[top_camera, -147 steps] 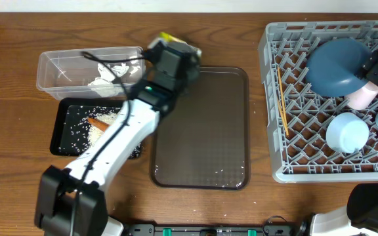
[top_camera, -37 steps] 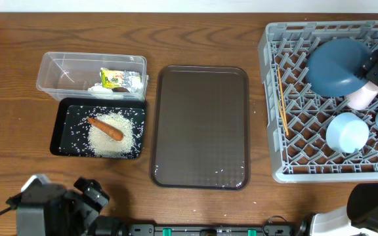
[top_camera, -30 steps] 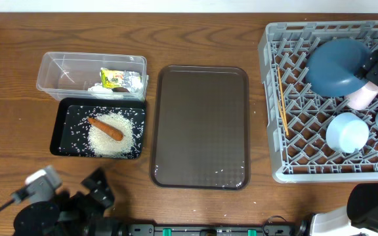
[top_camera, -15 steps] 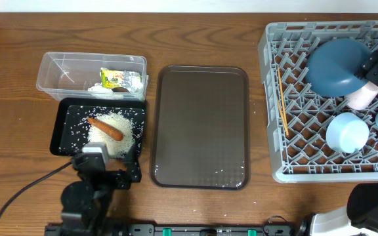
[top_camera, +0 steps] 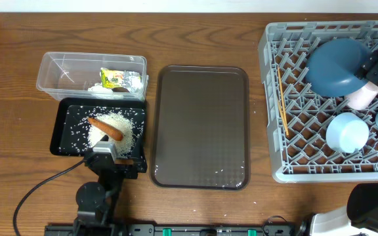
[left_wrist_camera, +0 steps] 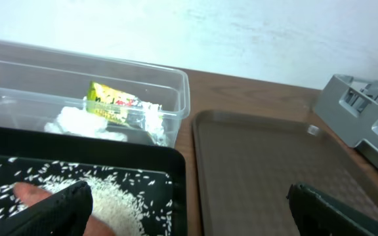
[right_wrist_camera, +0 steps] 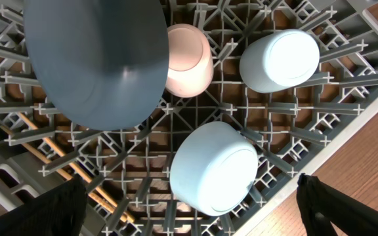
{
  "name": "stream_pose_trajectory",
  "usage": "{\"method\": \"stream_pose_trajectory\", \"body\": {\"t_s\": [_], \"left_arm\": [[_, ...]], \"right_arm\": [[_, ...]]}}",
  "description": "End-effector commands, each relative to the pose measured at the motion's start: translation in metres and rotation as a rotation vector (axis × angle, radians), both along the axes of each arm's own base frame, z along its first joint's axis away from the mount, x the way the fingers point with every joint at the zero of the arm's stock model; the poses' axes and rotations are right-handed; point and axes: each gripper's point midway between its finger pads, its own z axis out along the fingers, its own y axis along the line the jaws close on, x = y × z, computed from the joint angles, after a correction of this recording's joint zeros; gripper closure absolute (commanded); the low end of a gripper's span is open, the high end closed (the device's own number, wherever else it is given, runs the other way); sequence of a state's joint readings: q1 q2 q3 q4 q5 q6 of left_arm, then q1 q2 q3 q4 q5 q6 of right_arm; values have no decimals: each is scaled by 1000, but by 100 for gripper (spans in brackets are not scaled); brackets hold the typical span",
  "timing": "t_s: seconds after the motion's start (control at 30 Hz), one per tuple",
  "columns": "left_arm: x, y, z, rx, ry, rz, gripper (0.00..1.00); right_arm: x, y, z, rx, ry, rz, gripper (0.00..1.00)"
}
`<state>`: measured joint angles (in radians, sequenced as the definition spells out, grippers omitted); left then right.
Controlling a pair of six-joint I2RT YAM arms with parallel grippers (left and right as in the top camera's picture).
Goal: Sort waste into correct bins and load items into the dishwasher rack
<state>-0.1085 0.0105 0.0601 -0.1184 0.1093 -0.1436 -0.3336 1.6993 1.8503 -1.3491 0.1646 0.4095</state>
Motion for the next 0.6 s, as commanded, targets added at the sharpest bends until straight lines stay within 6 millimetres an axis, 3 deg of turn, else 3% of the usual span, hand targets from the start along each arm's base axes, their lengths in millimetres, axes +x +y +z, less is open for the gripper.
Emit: {"method": "stream_pose_trajectory", "body": {"t_s": [0.0,0.13,0.57], "left_arm": [[3,-2,-11,19,-8,-12,3],[4,5,-11,18,-14,19,2],[5,55,-12,47,-7,277,2]], "right_arm": [[-1,-3,-3,2,10,-12,1],[-1,-3,-3,2,11,-12,1],[-1,-3,-3,2,11,-12,1]]}}
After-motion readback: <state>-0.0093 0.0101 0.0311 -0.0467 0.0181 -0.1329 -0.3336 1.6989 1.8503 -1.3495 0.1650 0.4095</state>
